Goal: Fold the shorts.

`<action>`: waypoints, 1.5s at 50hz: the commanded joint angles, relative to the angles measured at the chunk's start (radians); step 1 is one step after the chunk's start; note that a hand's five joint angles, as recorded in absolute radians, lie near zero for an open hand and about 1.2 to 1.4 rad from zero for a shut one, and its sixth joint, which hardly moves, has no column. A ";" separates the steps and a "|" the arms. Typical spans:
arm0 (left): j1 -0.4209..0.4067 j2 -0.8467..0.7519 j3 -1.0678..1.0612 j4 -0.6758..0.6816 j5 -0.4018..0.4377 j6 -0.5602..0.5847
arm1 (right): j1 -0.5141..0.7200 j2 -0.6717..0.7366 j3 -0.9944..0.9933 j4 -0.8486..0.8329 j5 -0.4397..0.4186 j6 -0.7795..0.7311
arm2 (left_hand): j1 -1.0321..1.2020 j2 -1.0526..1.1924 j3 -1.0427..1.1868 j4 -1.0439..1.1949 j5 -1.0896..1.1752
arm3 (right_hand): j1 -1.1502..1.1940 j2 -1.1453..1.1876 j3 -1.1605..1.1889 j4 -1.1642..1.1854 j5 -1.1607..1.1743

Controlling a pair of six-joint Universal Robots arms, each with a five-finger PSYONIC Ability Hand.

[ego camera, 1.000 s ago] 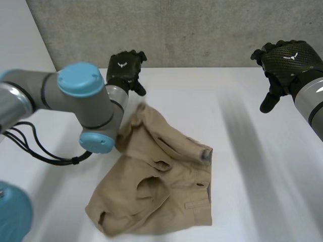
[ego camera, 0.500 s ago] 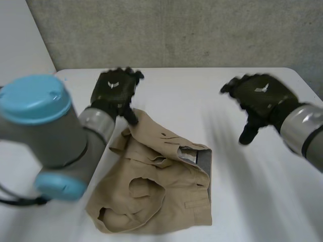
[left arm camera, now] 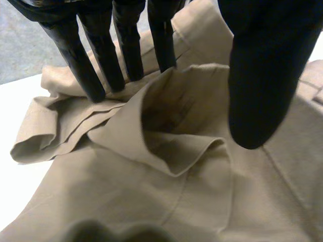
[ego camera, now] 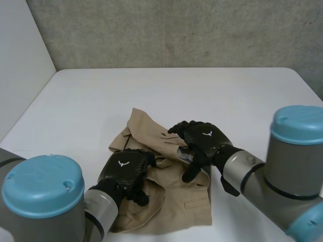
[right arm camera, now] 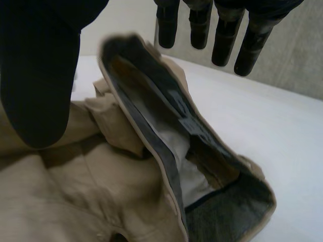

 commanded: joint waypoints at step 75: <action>0.494 0.179 -0.154 0.172 0.229 0.147 | -0.121 -0.187 0.256 0.025 0.131 -0.275 | 0.132 0.145 0.144 0.144 0.141 | 0.335 0.295 0.300 0.280 0.274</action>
